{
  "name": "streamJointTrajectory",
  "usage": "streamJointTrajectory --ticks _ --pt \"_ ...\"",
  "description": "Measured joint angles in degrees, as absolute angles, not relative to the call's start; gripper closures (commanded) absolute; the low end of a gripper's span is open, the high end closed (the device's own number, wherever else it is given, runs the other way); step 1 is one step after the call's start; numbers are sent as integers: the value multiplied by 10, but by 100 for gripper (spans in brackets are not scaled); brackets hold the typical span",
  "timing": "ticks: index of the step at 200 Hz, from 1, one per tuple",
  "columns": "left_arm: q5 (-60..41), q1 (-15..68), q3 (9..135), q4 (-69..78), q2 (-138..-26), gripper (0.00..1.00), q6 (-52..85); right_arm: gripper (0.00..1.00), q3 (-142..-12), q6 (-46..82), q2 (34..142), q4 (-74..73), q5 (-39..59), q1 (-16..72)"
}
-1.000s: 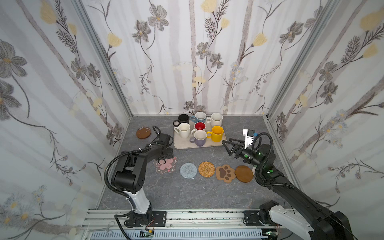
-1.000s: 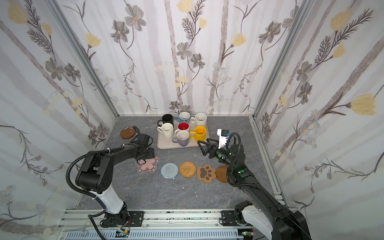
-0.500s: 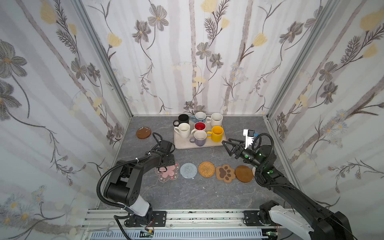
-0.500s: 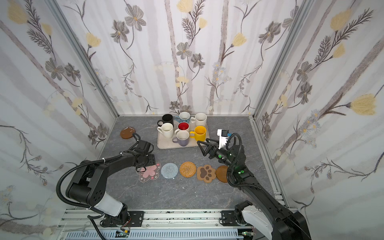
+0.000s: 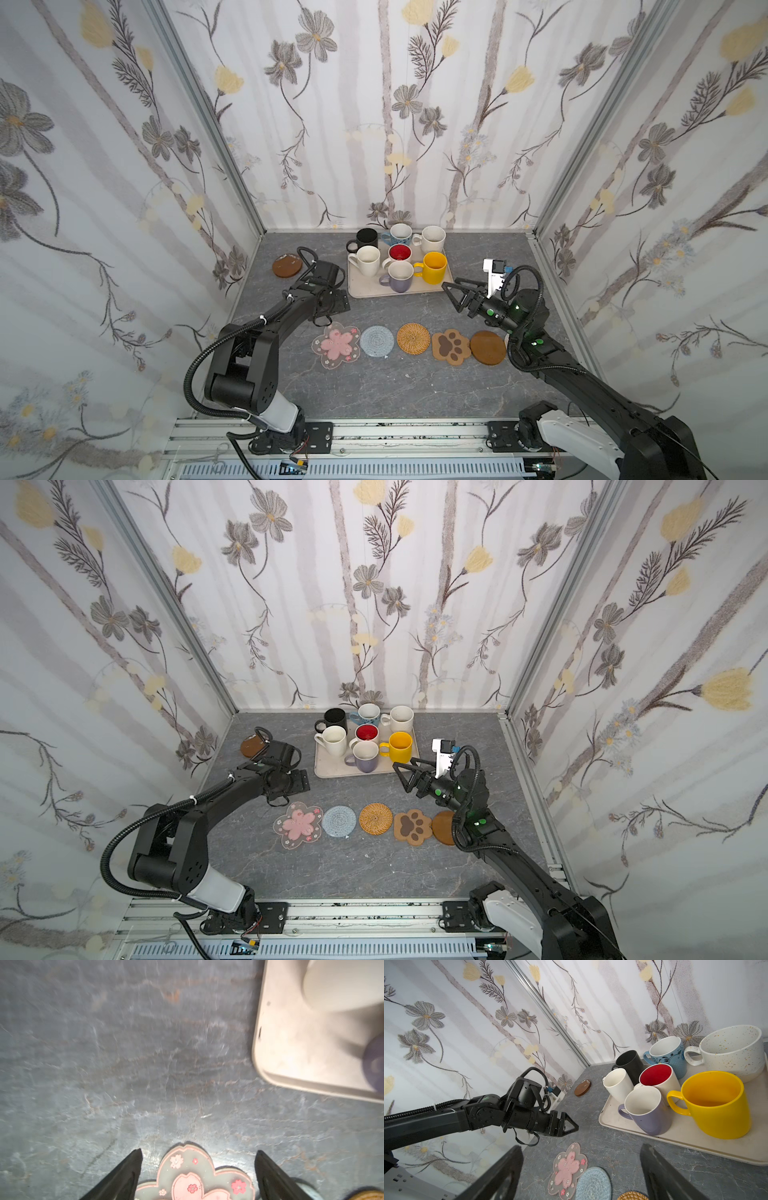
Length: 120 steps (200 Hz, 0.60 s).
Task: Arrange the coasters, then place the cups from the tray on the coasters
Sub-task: 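Lift the left gripper and move it over the brown round coaster near the wall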
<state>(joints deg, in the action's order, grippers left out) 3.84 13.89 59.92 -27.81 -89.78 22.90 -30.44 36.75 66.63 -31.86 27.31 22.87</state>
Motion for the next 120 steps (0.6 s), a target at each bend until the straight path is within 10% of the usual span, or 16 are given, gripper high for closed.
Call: streamJointTrajectory --ticks 120 --pt "76 -9 993 -292 -1153 0 153 7 -320 371 776 -370 281 290"
